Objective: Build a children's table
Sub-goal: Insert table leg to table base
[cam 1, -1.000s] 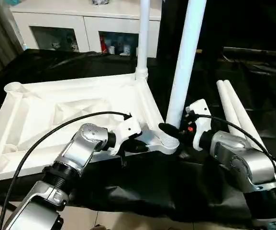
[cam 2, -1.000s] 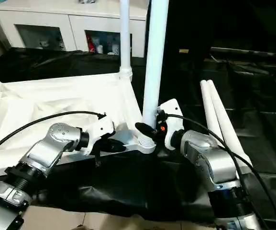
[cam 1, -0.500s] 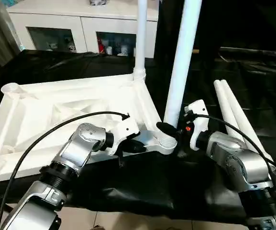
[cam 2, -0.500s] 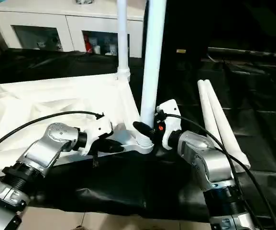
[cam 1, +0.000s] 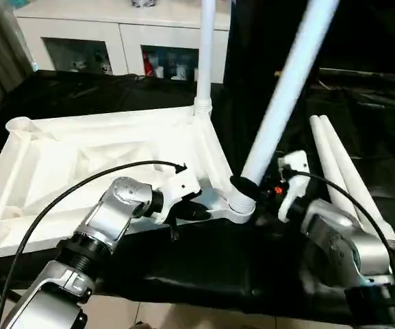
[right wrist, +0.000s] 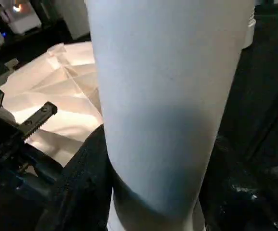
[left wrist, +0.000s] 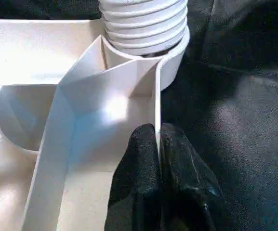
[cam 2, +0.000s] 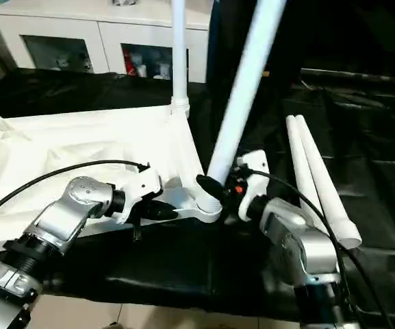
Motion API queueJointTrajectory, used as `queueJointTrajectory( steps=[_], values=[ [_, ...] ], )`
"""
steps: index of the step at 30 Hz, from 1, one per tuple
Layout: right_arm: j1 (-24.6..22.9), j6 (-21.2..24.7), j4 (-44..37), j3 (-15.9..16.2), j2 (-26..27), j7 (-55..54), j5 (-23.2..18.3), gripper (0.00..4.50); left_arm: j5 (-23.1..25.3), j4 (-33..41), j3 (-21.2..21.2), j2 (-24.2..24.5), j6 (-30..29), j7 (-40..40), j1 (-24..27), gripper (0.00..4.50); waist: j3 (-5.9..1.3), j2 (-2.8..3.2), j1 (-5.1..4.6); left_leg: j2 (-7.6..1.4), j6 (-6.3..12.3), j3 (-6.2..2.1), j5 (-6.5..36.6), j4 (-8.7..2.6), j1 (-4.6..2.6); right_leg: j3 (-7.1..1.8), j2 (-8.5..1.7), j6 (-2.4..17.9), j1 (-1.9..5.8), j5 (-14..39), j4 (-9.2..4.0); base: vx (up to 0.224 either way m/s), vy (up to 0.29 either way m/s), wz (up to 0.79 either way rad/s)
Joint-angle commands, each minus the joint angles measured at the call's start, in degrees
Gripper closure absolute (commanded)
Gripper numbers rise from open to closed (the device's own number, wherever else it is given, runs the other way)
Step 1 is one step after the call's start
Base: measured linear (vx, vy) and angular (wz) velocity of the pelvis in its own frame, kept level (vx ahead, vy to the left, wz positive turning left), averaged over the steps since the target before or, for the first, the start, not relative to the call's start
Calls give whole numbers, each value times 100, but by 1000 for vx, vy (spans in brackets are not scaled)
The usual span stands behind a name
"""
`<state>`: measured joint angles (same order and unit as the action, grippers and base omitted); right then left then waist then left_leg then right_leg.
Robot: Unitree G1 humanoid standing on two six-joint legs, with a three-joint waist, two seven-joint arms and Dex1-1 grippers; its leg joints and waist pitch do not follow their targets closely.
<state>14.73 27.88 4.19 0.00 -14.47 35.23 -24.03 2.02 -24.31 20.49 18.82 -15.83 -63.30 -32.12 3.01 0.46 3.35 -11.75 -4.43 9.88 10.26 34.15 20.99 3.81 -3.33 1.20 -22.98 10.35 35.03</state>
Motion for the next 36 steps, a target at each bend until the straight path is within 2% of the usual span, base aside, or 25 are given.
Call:
queueJointTrajectory(
  steps=[1, 6, 12, 20, 23, 30, 33, 36],
  values=[
    [-232, 60, 247, 19, 1, -24, 93, 257, -9, 18, 8, 30, 26, 5, -110, 450, -369, 24, 22, -115, 68, -35, 1200, -395, -45, -273, -428, 966, 300, 1448, -487, 0, 0, 0],
    [-423, -244, 373, 57, 34, -2, 204, 257, 1, -80, -18, -11, 70, 70, -157, 450, -363, 27, 23, -116, 64, -38, 1262, -403, -50, -270, -430, 940, 294, 1544, -504, 0, 0, 0],
    [-493, -433, 502, -60, 140, -80, 193, 257, 0, -122, -7, -30, 81, 61, -176, 450, -354, 42, 21, -116, 55, -47, 1391, -417, -59, -265, -432, 894, 286, 1744, -529, 0, 0, 0],
    [-552, -615, 541, 22, 228, -94, 201, 258, 6, -229, -8, -37, 134, 55, -219, 450, -345, 55, 17, -121, 22, -59, 1551, -437, -66, -266, -433, 908, 281, 1829, -539, 0, 0, 0],
    [-625, -658, 454, 206, 179, -13, 339, 259, 26, -319, 4, -28, 190, 36, -255, 450, -345, 72, 17, -126, 8, -66, 1585, -445, -73, -267, -429, 919, 278, 1784, -533, 0, 0, 0],
    [-594, -492, 49, 663, -169, 247, 598, 259, 69, -430, 23, -11, 273, 36, -295, 450, -343, 55, 29, -117, 31, -59, 1512, -439, -60, -274, -429, 857, 292, 1839, -541, 0, 0, 0],
    [-531, -474, 40, 765, -258, 310, 684, 259, 75, -445, 33, -1, 299, 21, -283, 450, -340, 49, 25, -120, 41, -57, 1494, -439, -54, -274, -428, 863, 288, 1805, -536, 0, 0, 0],
    [-498, -432, 34, 808, -282, 340, 710, 259, 76, -466, 40, -5, 316, 20, -288, 450, -327, 37, 14, -116, 35, -56, 1606, -443, -65, -271, -431, 822, 275, 2046, -565, 0, 0, 0]
  ],
)
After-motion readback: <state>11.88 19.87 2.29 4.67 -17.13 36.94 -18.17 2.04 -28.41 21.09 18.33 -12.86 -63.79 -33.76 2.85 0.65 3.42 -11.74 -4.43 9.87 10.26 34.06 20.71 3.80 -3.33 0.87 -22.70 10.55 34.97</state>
